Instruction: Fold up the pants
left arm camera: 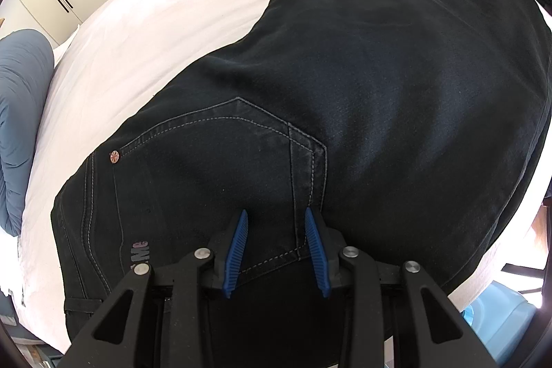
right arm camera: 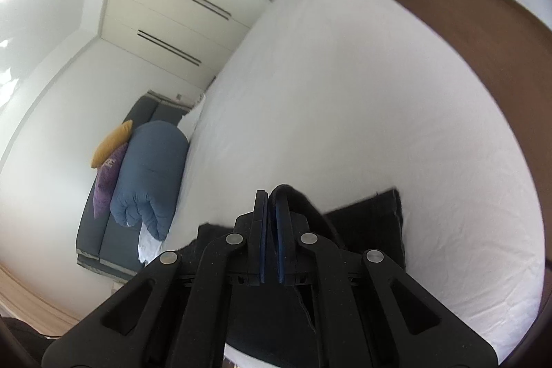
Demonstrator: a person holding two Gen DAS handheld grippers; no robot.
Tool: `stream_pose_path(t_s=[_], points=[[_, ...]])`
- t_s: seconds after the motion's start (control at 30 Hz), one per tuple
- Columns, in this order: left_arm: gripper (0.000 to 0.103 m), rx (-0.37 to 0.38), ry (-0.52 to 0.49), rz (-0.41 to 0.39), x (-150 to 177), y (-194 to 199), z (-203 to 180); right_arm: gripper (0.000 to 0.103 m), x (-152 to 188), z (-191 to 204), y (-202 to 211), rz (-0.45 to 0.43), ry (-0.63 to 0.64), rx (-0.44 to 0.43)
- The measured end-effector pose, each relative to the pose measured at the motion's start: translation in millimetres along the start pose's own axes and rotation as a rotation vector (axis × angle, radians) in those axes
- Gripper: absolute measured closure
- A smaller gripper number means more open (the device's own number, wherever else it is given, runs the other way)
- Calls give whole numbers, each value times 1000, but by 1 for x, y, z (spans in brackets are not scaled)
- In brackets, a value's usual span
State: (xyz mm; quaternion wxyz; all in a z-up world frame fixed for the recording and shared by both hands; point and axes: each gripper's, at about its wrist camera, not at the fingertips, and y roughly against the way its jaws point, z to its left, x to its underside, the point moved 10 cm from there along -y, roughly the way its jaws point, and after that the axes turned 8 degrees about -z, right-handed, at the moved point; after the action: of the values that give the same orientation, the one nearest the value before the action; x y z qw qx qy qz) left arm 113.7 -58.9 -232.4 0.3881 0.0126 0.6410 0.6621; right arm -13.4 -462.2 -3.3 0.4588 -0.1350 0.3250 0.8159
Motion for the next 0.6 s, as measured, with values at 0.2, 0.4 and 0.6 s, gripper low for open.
stream_pose_path(t_s=[0.2,0.4,0.6], points=[[66,-3,3,-5,1,0,-1,94,-4,-61,16,32,-21,366],[66,-4,-1,-5,1,1,-3,94,26,-18,44,36,2,280],[66,-14,9,-13,3,3,-5,94,86,30,57,78,95,307]])
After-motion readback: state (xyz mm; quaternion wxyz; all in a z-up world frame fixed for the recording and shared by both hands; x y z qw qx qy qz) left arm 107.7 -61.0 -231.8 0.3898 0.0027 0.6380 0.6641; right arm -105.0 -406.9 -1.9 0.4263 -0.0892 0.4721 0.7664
